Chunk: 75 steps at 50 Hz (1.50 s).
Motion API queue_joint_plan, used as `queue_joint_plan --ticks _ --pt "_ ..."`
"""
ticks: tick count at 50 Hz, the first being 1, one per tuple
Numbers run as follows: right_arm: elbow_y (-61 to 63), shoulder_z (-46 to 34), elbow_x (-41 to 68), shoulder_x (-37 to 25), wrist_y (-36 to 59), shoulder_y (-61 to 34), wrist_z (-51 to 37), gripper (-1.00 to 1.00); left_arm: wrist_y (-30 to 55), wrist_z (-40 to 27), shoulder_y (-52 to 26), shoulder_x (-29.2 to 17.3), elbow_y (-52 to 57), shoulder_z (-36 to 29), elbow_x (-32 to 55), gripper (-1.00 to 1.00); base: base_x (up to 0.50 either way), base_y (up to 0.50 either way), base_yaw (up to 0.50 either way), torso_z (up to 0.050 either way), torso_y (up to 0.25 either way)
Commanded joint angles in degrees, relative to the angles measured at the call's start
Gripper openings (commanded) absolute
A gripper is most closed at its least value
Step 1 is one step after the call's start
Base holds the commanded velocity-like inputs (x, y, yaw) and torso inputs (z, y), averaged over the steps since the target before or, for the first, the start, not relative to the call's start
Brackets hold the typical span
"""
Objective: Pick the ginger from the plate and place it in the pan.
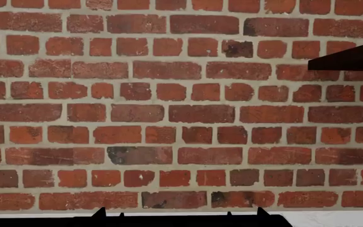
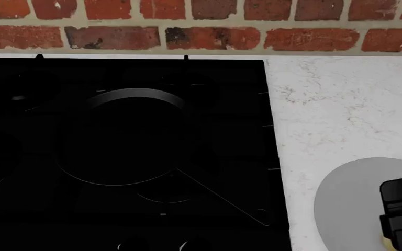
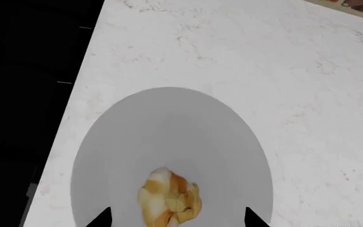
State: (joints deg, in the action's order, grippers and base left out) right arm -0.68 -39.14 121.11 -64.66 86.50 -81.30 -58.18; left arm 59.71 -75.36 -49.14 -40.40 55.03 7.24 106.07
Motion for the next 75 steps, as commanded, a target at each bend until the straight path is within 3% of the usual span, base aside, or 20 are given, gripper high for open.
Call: queue_joint_plan --ticks 1,33,75 --pt "0.1 0.4 -6.0 0.3 -0.3 2.4 4.8 1.0 -0.1 0.5 0.5 -0.1 0.1 0.2 -0.4 1.0 0.0 0.0 0.0 0.0 0.0" --pt "-0.4 -2.0 -20.8 2.9 -4.9 8.5 16.9 1.0 0.1 2.1 2.4 0.1 0.2 0.4 -2.2 1.0 0.0 0.0 0.0 0.0 0.0" --pt "-0.6 -4.2 -27.0 1.0 -10.7 14.4 23.0 1.0 -0.5 3.2 3.4 0.0 0.4 0.7 -3.4 1.0 0.0 0.0 0.0 0.0 0.0"
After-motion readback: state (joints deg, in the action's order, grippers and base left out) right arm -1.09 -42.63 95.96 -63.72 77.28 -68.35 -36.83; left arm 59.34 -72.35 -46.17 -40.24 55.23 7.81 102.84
